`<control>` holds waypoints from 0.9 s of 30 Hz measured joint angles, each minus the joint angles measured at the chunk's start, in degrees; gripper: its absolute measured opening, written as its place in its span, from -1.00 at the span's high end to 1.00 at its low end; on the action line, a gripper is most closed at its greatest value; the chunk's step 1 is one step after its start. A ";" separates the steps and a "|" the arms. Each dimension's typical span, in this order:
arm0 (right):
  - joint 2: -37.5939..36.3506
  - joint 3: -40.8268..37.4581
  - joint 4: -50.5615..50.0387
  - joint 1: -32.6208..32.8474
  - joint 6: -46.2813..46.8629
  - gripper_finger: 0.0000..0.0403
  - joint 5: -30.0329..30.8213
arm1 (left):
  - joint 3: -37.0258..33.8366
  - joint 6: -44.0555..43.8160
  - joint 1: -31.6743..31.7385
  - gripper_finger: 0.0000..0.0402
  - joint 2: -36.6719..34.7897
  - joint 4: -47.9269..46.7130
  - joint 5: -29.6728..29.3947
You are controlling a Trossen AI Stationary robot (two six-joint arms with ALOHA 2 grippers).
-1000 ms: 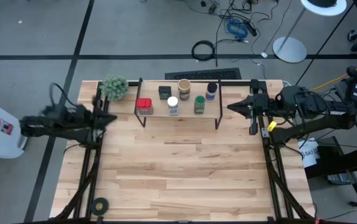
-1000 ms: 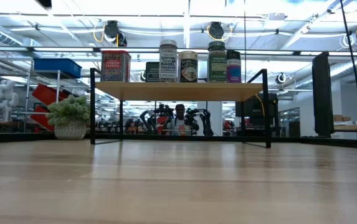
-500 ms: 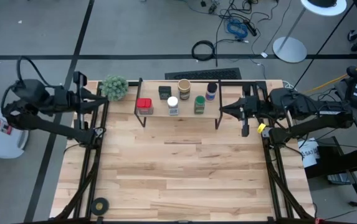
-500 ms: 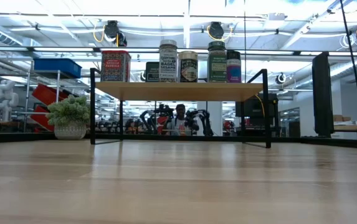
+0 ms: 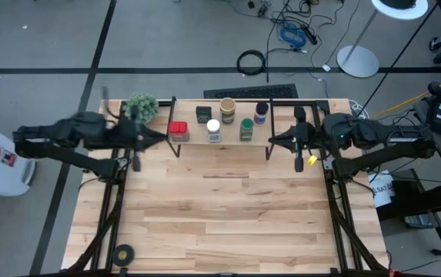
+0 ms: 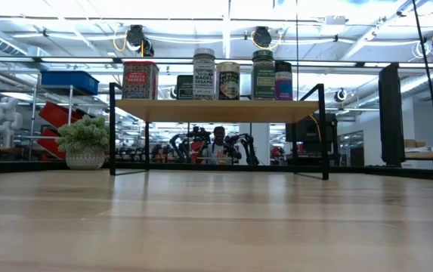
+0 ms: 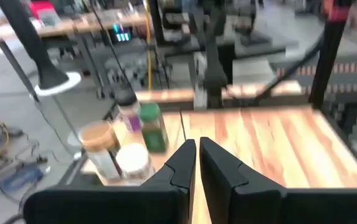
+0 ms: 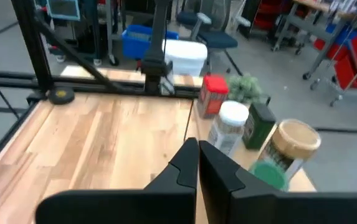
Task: Shelf spices
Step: Remove the black seasoning bottle from the shelf
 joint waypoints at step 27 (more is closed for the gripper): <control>12.68 21.39 -13.33 -19.46 -8.98 0.17 -7.81 | -6.68 -0.70 -0.01 0.84 6.91 6.35 -5.67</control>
